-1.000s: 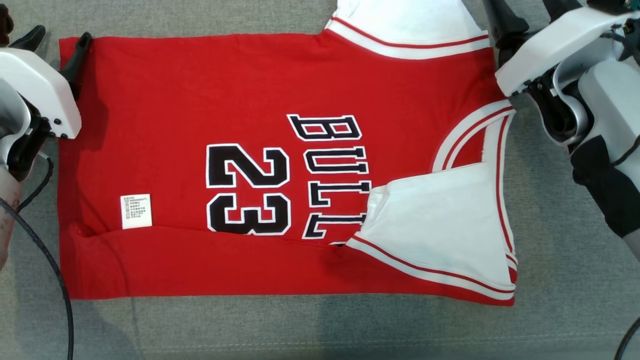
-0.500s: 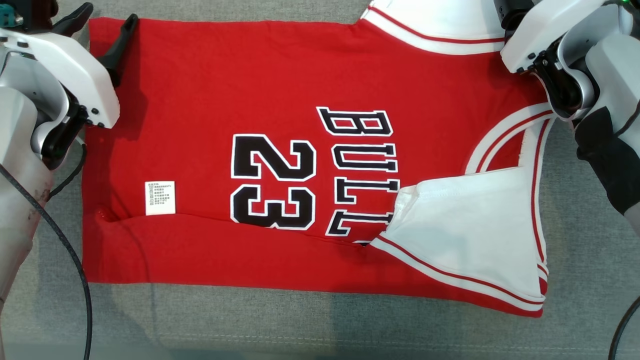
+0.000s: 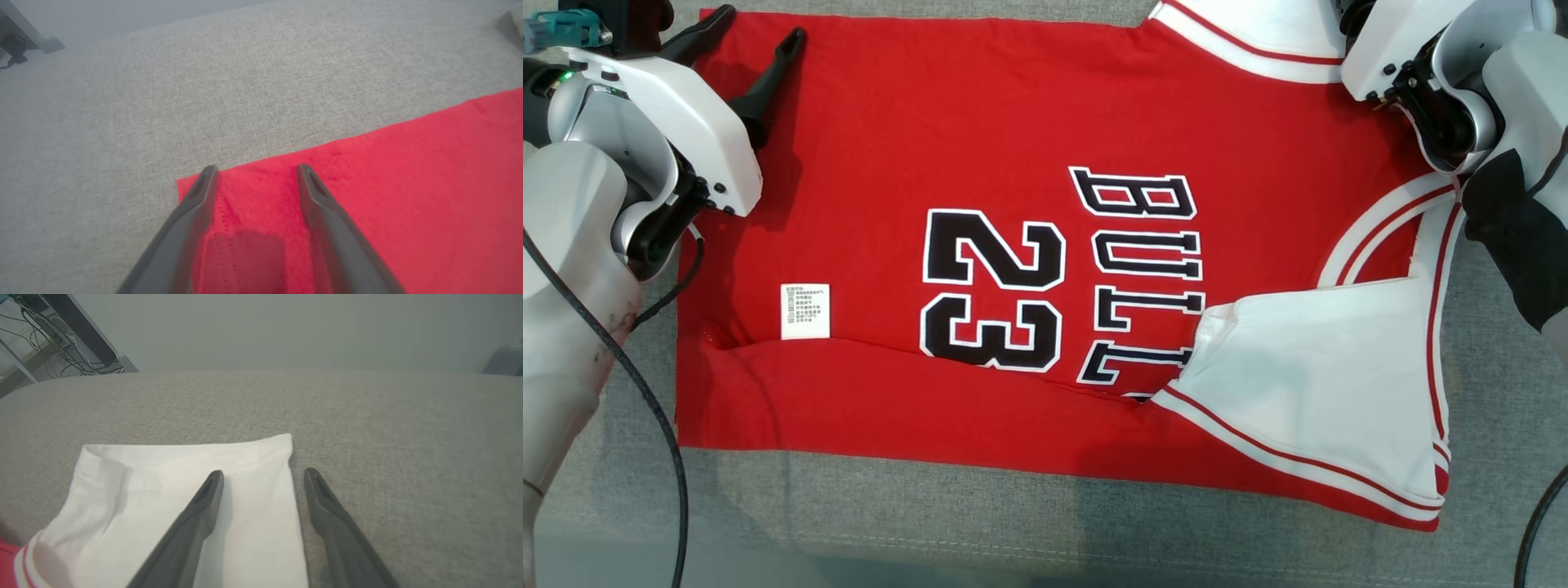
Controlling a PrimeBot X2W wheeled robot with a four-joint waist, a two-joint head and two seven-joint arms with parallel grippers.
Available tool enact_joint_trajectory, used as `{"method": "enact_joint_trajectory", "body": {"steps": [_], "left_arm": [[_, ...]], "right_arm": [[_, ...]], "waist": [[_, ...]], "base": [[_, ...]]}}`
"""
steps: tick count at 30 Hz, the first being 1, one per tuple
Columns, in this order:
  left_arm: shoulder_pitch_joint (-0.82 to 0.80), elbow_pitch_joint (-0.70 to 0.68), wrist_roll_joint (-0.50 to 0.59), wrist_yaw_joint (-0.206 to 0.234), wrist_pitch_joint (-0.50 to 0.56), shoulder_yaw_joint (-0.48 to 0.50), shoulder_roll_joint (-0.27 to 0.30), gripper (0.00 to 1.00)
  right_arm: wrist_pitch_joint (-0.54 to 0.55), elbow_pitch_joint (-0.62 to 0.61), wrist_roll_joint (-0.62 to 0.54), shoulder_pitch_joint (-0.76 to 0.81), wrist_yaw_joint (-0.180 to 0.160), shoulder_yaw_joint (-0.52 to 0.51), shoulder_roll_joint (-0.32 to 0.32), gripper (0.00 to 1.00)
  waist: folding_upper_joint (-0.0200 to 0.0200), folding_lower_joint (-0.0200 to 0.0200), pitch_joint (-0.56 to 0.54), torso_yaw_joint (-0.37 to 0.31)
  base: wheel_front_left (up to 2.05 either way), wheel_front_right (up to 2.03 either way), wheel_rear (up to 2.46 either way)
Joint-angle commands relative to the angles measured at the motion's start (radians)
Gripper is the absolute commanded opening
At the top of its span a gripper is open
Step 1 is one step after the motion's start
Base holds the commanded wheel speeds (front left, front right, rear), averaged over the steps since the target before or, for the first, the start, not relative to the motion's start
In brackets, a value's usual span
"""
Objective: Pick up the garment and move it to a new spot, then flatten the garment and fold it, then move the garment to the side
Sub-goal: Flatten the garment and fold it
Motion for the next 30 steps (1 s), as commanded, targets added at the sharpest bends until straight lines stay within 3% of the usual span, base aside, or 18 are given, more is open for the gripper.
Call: {"method": "enact_joint_trajectory", "body": {"steps": [1, 4, 5, 6, 7, 8, 9, 10, 11, 12, 21, 30], "left_arm": [[-0.043, -0.017, -0.022, -0.007, -0.003, 0.020, 0.064, 1.00], [-0.044, -0.022, -0.051, -0.007, 0.001, 0.002, 0.077, 1.00], [-0.047, -0.024, -0.058, -0.007, 0.001, -0.005, 0.082, 1.00], [-0.047, -0.024, -0.058, -0.007, 0.001, -0.005, 0.082, 1.00], [-0.048, -0.026, -0.069, -0.007, 0.002, -0.009, 0.085, 1.00], [-0.050, -0.027, -0.084, -0.007, 0.002, -0.011, 0.087, 1.00], [-0.053, -0.028, -0.092, -0.007, 0.001, -0.015, 0.091, 0.91], [-0.055, -0.031, -0.100, -0.007, 0.001, -0.022, 0.095, 0.51], [-0.056, -0.034, -0.114, -0.007, 0.000, -0.025, 0.098, 0.36], [-0.056, -0.038, -0.122, -0.007, -0.001, -0.032, 0.102, 0.00], [-0.046, -0.072, -0.224, -0.007, -0.030, -0.060, 0.157, 0.00], [-0.035, -0.075, -0.261, -0.007, -0.040, -0.118, 0.203, 0.00]], "right_arm": [[0.001, -0.005, 0.009, 0.007, 0.003, 0.012, 0.022, 1.00], [0.007, -0.008, 0.015, 0.001, 0.003, 0.027, 0.029, 1.00], [0.007, -0.008, 0.016, -0.001, 0.003, 0.033, 0.030, 0.94], [0.007, -0.008, 0.016, -0.001, 0.003, 0.033, 0.030, 0.94], [0.008, -0.009, 0.019, -0.003, 0.003, 0.037, 0.031, 0.80], [0.011, -0.013, 0.021, -0.004, 0.003, 0.044, 0.032, 0.55], [0.008, -0.016, 0.024, -0.005, 0.003, 0.048, 0.032, 0.41], [0.004, -0.019, 0.027, -0.005, 0.003, 0.052, 0.031, 0.02], [0.002, -0.023, 0.030, -0.004, 0.003, 0.058, 0.030, 0.00], [-0.001, -0.027, 0.033, -0.002, 0.003, 0.063, 0.029, 0.00], [-0.055, -0.078, 0.070, 0.014, 0.003, 0.104, 0.000, 0.00], [-0.071, -0.110, 0.109, 0.022, 0.003, 0.146, -0.017, 0.00]], "waist": [[0.0000, 0.0000, 0.003, 0.001], [0.0000, 0.0000, 0.008, 0.000], [0.0000, 0.0000, 0.010, -0.001], [0.0000, 0.0000, 0.010, -0.001], [0.0000, 0.0000, 0.011, -0.001], [0.0000, 0.0000, 0.013, -0.001], [0.0000, 0.0000, 0.014, -0.002], [0.0000, 0.0000, 0.014, -0.002], [0.0000, 0.0000, 0.014, -0.002], [0.0000, 0.0000, 0.012, -0.002], [0.0000, 0.0000, -0.010, -0.012], [0.0000, 0.0000, -0.027, -0.027]], "base": [[0.00, 0.00, 0.00], [0.00, 0.00, 0.00], [0.00, 0.00, 0.00], [0.00, 0.00, 0.00], [0.00, 0.00, 0.00], [0.00, 0.00, 0.00], [0.00, 0.00, 0.00], [0.00, 0.00, 0.00], [0.00, 0.00, 0.00], [0.00, 0.00, 0.00], [0.00, 0.00, 0.00], [0.00, 0.00, 0.00]]}}
